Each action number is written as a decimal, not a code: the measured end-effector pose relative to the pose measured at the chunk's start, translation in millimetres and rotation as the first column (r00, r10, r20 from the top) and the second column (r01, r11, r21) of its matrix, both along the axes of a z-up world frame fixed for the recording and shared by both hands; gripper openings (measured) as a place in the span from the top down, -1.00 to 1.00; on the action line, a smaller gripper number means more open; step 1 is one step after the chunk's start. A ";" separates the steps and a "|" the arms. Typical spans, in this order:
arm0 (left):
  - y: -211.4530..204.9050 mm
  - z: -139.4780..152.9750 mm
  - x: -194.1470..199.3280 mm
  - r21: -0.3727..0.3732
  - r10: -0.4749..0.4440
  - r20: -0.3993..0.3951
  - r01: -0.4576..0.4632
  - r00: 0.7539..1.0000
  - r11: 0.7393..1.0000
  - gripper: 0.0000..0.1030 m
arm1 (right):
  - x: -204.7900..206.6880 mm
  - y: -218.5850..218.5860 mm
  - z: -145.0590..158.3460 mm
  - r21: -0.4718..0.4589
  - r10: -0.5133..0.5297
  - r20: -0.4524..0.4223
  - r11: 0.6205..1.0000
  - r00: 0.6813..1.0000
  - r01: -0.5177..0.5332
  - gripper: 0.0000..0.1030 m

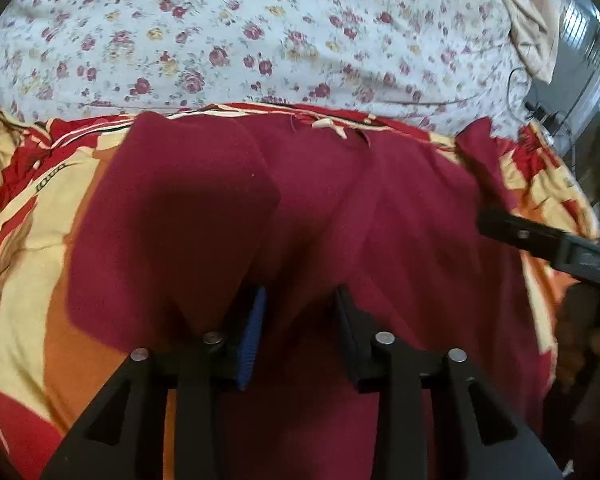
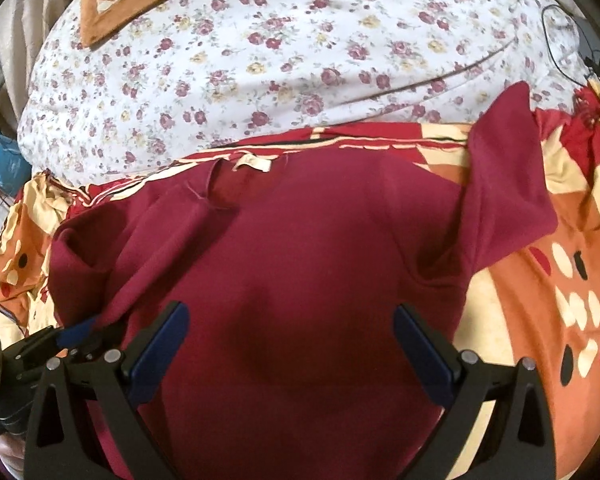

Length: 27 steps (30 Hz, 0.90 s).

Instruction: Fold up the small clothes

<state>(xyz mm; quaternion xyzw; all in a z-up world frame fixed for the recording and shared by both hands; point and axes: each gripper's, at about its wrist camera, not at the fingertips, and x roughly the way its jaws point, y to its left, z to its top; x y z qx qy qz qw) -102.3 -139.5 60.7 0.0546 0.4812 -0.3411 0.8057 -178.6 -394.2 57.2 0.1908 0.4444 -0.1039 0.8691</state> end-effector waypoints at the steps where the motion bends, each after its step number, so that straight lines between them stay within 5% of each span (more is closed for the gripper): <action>1: 9.3 6.8 -1.2 -0.023 0.005 0.003 -0.005 1.000 1.000 0.42 | 1.7 1.4 1.1 0.004 0.013 0.005 1.000 1.000 -0.013 -1.00; 5: 37.8 22.1 -3.8 -0.021 0.031 0.075 -0.030 0.997 0.999 0.36 | 17.8 10.3 7.2 0.025 0.097 0.055 0.995 0.994 -0.098 -0.99; 9: 55.4 18.1 6.8 0.081 0.098 0.150 -0.111 0.984 0.991 0.33 | 56.8 28.2 9.2 -0.039 0.205 0.064 0.978 0.977 -0.203 -0.99; 13: 76.6 6.8 26.8 0.088 0.178 0.097 -0.187 0.979 0.978 0.33 | 102.1 48.8 -8.3 -0.109 0.305 0.004 0.947 0.952 -0.303 -0.92; 14: 81.8 4.7 29.8 0.086 0.197 0.085 -0.204 0.977 0.975 0.33 | 113.5 52.5 -16.5 -0.128 0.318 -0.022 0.939 0.948 -0.318 -0.78; 17: 92.2 3.1 33.7 0.067 0.226 0.064 -0.231 0.972 0.971 0.33 | 140.0 57.0 -47.1 -0.086 0.343 -0.089 0.933 0.935 -0.350 0.30; 18: 94.0 3.4 33.5 0.067 0.227 0.068 -0.232 0.971 0.970 0.33 | 138.1 55.2 -46.8 -0.082 0.327 -0.062 0.940 0.943 -0.331 0.39; 20: 95.1 2.9 32.6 0.075 0.228 0.084 -0.234 0.970 0.969 0.33 | 130.1 52.8 -38.6 -0.086 0.315 -0.021 0.945 0.949 -0.315 0.88; 27: 91.4 -3.9 31.7 0.096 0.221 0.078 -0.228 0.972 0.969 0.33 | 63.1 -9.0 21.3 -0.061 0.151 0.138 0.988 0.979 -0.144 0.88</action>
